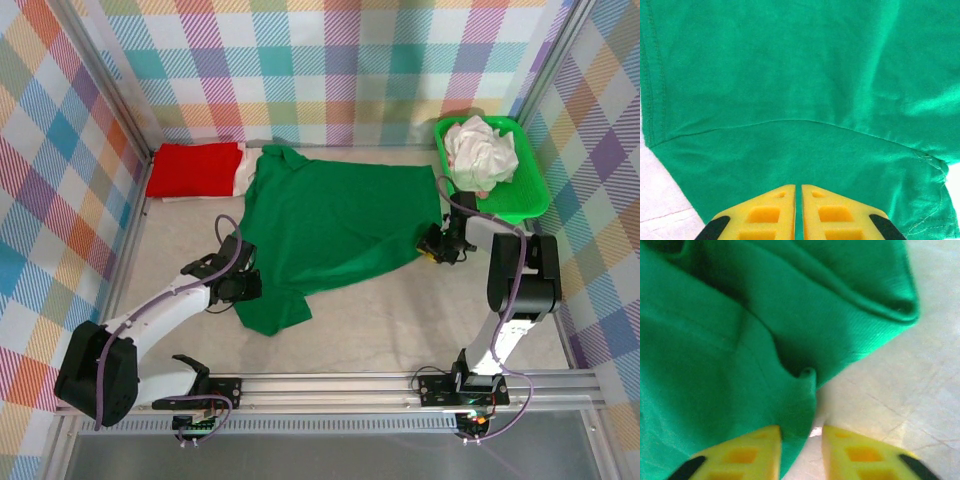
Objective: Fold and stack the t-shirts
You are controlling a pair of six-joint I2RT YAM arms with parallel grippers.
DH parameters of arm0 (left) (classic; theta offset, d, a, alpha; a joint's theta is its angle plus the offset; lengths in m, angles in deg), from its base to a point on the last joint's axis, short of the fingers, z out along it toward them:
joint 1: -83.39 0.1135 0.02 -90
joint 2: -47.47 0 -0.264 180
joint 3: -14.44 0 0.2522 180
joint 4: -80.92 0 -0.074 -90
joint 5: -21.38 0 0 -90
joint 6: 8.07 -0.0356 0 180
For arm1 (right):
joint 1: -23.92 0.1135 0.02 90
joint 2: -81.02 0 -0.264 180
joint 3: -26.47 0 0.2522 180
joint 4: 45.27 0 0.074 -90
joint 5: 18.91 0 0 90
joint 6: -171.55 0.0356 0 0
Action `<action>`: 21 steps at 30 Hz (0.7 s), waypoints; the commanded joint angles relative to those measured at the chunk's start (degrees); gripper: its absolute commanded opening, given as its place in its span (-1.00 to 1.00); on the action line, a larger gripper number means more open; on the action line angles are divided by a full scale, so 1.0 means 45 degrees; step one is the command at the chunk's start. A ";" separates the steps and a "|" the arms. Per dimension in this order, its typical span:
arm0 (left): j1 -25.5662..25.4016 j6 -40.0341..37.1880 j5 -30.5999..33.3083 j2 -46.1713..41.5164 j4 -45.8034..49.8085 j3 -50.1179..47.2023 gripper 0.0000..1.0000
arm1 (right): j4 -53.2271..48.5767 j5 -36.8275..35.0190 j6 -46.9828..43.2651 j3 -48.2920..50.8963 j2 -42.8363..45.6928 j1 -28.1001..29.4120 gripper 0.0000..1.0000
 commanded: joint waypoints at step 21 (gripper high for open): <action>-0.0876 0.2457 -0.1987 -0.1316 0.3476 0.0121 -0.32 | -0.3637 -0.0760 0.1476 0.3464 0.6750 0.0157 -1.00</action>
